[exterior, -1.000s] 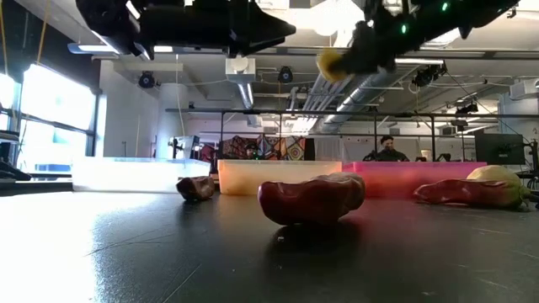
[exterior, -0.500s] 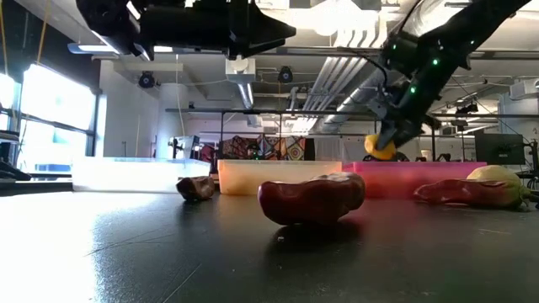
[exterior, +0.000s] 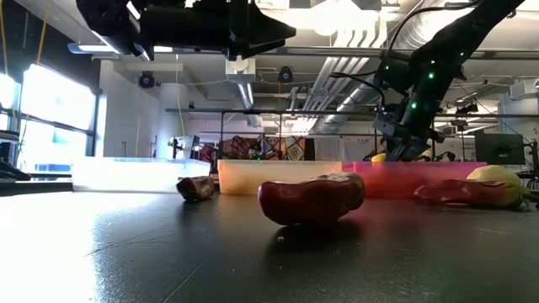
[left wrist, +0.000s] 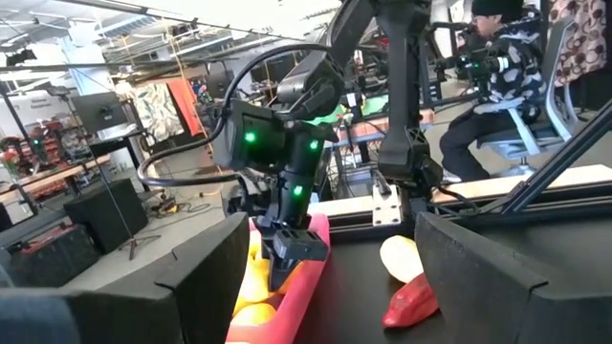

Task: Sort produce into baskets
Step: Put the yellow lemon into the pink bin

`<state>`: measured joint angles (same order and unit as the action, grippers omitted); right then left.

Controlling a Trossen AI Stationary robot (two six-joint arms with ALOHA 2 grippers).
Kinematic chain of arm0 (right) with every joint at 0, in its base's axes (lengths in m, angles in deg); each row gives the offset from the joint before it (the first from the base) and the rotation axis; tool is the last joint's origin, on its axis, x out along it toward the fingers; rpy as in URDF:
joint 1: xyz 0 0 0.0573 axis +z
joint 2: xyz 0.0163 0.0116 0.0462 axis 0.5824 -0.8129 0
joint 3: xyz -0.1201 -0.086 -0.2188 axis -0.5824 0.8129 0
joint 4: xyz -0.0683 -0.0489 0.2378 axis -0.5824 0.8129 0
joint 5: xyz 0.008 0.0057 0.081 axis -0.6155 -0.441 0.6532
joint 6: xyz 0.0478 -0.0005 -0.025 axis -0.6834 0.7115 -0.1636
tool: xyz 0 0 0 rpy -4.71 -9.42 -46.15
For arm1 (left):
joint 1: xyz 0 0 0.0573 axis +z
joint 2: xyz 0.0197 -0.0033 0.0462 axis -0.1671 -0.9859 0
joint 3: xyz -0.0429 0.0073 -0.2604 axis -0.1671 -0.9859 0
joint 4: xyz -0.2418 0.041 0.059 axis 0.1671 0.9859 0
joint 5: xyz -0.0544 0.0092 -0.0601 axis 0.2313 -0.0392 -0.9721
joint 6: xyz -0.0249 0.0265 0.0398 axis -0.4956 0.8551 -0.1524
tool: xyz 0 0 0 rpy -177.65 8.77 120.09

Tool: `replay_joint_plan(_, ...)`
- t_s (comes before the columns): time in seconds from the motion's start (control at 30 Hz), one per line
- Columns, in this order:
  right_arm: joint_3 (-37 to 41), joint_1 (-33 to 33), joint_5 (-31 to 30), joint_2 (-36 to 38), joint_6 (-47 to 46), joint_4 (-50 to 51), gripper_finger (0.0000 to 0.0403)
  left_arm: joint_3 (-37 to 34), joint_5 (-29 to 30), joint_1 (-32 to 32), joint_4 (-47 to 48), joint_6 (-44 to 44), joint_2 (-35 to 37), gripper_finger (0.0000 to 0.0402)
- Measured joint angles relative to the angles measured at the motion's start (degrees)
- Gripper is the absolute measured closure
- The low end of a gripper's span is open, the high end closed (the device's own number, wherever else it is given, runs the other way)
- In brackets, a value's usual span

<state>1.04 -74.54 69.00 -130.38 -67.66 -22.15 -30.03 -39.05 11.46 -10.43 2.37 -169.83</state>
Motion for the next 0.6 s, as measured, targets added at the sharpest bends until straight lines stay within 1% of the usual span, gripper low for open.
replay_joint_plan(0.1, 0.0, 0.0, 0.0, -0.4, 1.4, 0.0, 0.0227, 0.0, 0.0, 0.0, 0.0, 0.0, 0.0, 0.0117)
replay_joint_plan(0.27, 0.0, 0.0, -1.7, -0.3, 2.9, -0.2, 0.0164, 0.0, 0.0, 0.0, 0.0, 0.0, 0.0, 0.0117)
replay_joint_plan(0.37, 0.1, 0.0, -2.0, -0.1, 4.4, -0.1, 0.0137, 0.0, 0.0, 0.0, 0.0, 0.0, 0.0, 0.0117)
replay_joint_plan(0.47, -1.5, 0.0, -2.0, 0.1, 5.4, 3.3, 0.0127, 0.0, 0.0, 0.0, 0.1, 0.0, 0.0, 0.0117)
replay_joint_plan(0.6, -5.5, 0.2, -2.8, 0.2, 4.2, 9.4, 0.0133, 0.0, 0.0, 0.0, 0.1, 0.0, 0.0, 0.0117)
